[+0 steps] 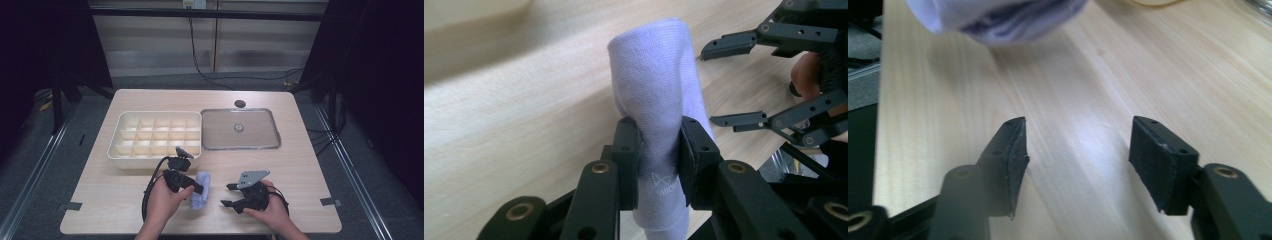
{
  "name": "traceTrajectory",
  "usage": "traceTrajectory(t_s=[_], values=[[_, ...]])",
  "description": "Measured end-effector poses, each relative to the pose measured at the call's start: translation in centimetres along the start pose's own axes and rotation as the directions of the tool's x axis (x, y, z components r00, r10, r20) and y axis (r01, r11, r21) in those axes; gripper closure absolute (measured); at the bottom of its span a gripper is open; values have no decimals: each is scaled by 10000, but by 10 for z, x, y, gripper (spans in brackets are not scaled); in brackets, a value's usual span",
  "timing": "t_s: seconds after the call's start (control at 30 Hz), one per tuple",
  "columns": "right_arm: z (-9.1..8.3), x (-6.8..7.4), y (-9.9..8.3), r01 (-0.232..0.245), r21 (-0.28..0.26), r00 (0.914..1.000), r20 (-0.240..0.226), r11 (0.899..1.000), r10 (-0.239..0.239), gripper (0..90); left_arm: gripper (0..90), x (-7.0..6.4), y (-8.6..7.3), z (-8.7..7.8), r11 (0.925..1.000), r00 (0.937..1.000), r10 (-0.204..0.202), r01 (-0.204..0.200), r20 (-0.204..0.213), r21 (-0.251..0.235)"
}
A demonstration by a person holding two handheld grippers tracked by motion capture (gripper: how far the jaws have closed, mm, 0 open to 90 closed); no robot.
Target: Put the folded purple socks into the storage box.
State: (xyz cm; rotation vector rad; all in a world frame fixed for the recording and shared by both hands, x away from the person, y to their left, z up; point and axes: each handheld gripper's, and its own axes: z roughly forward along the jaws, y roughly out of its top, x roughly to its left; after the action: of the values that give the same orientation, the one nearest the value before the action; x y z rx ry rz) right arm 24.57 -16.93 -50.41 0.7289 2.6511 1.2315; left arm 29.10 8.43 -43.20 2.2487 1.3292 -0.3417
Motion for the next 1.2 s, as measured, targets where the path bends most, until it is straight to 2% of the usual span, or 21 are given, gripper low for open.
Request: traceTrajectory(t_s=[0.17, 0.27, 0.37, 0.4, 0.57, 0.87, 1.2], values=[[0, -5, -3, -96, 180, 9992, 389, 9998, 89, 291, 721, 0, 7, -10, 10000, 9999, -23, 23, -117, -56], [1, -6, -3, -43, 211, 9990, 446, 9998, 33, 261, 722, 0, 10, -15, 9999, 9997, 105, -104, -216, 20], [1, -7, -4, -20, 216, 9985, 549, 9998, 8, 233, 720, 1, 13, -19, 10000, 9999, -91, 91, -110, 10], [2, -7, -4, 43, 210, 9982, 596, 9998, -55, 222, 720, 2, 14, -20, 10000, 9998, -12, 12, -187, 23], [3, -8, -5, 308, 219, 9985, 447, 9993, -317, 153, 719, 2, 18, -27, 10000, 9996, 38, -38, -279, 0], [3, -8, -5, 312, 270, 9983, 476, 9991, -325, 144, 718, 5, 27, -41, 10000, 9982, 20, -25, -608, -84], [3, -7, -5, 287, 268, 9985, 464, 9992, -299, 143, 717, 5, 39, -57, 9992, 9986, 39, -60, -523, -406]])
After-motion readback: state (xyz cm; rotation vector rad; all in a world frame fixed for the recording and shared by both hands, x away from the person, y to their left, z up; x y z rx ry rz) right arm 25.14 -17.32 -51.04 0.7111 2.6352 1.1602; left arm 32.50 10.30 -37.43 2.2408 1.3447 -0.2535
